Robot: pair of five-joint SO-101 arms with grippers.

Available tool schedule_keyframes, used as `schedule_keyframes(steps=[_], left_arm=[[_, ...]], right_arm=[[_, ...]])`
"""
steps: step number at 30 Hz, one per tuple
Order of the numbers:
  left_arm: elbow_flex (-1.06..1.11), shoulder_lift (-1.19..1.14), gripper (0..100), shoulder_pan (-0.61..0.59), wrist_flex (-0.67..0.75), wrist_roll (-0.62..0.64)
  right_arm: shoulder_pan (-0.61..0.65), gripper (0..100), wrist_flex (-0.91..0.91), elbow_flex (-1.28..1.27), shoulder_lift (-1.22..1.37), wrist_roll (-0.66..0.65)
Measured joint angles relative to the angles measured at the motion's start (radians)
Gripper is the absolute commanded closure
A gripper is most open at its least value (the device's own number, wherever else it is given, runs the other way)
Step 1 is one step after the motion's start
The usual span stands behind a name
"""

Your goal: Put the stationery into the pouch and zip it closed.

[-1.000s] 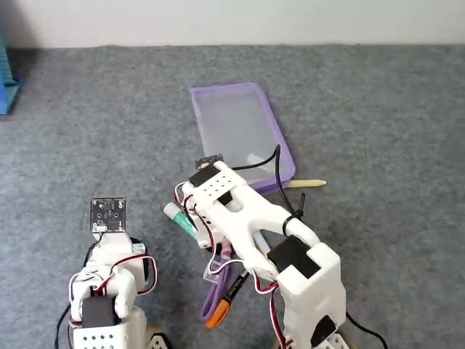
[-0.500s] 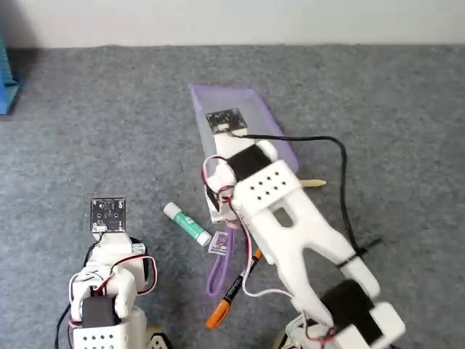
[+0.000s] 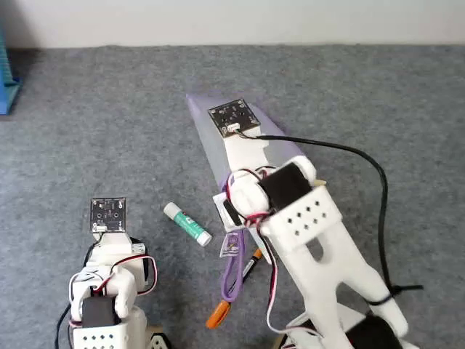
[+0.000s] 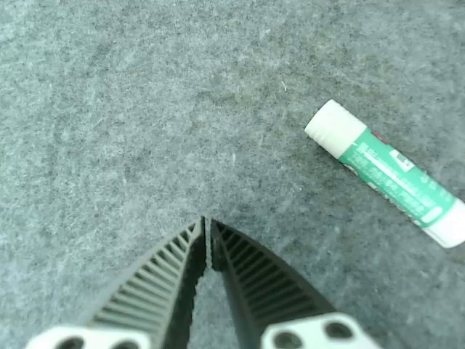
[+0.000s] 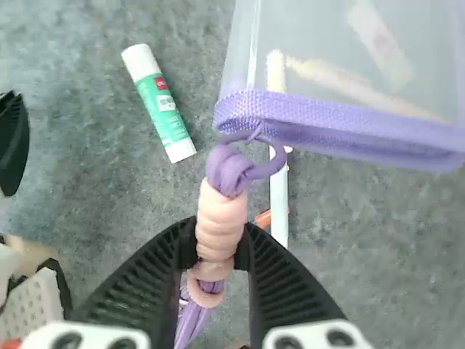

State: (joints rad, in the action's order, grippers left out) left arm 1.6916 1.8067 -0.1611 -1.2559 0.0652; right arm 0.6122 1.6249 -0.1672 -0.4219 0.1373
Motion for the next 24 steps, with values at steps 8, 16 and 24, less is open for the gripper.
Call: schedule_keyframes(steps=[8,16,24], left_arm=[[0.0,0.0,98,0.0,0.0,0.0],[0.0,0.0,98,0.0,0.0,0.0],[-0.005,0.0,85,-0.002,0.043,0.0]], right_arm=[[-0.011,99.1,-0.028,-0.209,-0.091,-0.12],[-0.077,99.1,-0.173,-0.319,-0.27,-0.239],[-0.078,99.1,-0.278,-0.42,-0.434,-0.304]])
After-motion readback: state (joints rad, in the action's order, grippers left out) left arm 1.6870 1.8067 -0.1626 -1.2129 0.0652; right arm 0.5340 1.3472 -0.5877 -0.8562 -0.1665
